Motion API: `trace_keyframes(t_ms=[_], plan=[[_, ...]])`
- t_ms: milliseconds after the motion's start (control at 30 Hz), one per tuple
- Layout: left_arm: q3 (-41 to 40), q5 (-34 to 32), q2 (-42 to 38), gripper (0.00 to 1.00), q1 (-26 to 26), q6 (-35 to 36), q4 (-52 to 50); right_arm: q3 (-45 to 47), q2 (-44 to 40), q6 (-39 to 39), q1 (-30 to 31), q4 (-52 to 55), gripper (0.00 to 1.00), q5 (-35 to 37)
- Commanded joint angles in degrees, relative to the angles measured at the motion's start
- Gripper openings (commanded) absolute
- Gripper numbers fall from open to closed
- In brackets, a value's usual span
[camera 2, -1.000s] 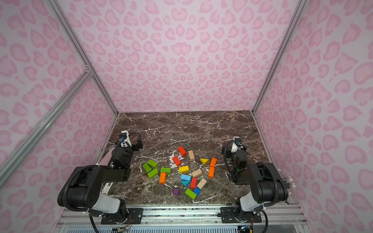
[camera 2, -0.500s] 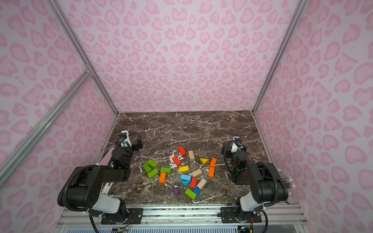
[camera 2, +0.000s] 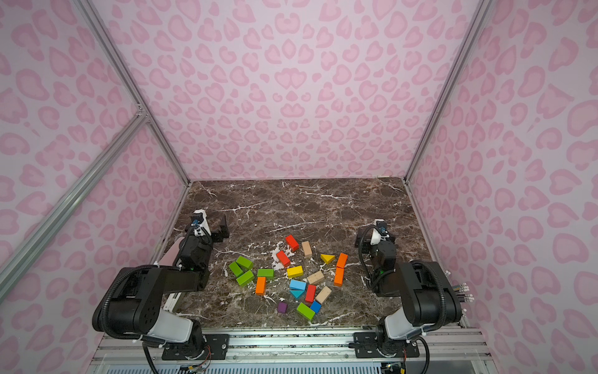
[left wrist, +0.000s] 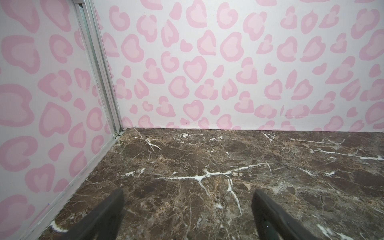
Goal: Assemble a heart with building blocks
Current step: Move the building block to the center of the board.
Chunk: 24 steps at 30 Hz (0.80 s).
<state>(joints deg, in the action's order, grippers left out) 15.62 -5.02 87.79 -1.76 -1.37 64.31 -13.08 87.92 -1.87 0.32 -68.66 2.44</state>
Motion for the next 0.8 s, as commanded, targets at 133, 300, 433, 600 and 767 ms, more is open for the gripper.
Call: trace_keyframes(t_ms=[133, 300, 433, 600, 767], plan=[[3.7, 3.6, -2.0, 0.97, 0.4, 1.5, -4.7, -0.8, -0.6, 0.6, 0.0, -2.7, 1.0, 0.8], [22.1, 6.1, 0.3, 0.97, -0.5, 2.7, -33.2, -6.3, -5.2, 0.1, 0.3, 10.9, 1.0, 2.4], [23.2, 4.8, -1.4, 0.97, -3.1, 1.5, -34.0, -9.2, -9.3, 0.1, 1.7, 18.8, 1.0, 3.1], [24.8, 5.3, -4.8, 0.98, -5.6, -2.6, -35.9, -14.8, -12.7, -4.6, 2.8, 31.1, 1.0, 1.8], [27.8, 3.3, -7.2, 0.98, -9.4, -6.1, -41.4, -17.8, -16.2, -6.6, 5.8, 38.4, 1.0, 2.5]])
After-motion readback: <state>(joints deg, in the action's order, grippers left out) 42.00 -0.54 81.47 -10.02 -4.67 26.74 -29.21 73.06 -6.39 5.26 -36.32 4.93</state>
